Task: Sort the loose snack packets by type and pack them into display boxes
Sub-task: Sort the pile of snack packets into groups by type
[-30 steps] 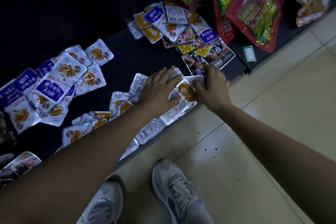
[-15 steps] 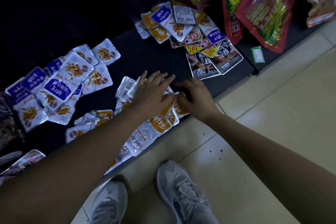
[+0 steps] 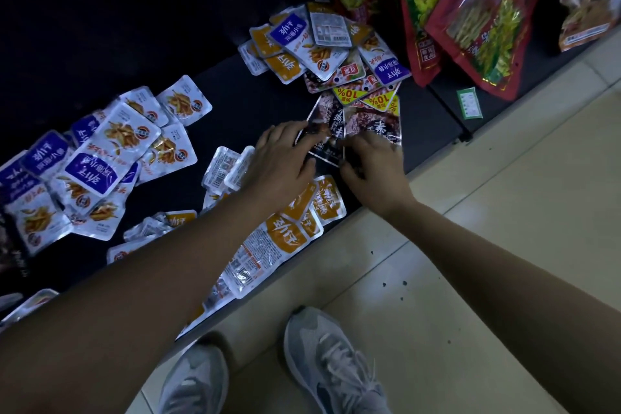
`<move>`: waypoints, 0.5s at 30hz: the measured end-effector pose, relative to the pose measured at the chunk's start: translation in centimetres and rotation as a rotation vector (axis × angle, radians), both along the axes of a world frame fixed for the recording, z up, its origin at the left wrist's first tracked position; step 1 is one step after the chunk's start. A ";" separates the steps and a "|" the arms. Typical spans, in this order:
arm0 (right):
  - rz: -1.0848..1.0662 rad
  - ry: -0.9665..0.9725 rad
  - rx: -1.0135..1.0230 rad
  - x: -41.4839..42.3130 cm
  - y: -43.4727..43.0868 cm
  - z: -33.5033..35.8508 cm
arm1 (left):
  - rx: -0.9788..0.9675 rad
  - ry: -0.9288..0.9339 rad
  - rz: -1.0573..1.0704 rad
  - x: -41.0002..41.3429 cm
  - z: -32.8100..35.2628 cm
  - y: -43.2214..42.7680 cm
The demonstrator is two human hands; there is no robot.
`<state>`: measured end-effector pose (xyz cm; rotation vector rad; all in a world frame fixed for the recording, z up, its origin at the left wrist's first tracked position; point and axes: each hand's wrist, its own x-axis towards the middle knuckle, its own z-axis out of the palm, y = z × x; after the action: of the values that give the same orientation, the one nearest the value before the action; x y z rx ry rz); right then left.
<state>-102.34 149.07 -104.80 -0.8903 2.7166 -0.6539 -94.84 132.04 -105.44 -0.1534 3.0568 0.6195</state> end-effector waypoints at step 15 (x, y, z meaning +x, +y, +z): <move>-0.514 -0.459 -0.329 -3.4 -0.9 0.0 | 0.749 -0.219 0.521 -5.9 0.5 2.2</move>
<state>-105.79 148.16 -104.76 -0.0457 2.4384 -1.2517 -100.71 134.28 -104.92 -0.9192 2.3583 1.5776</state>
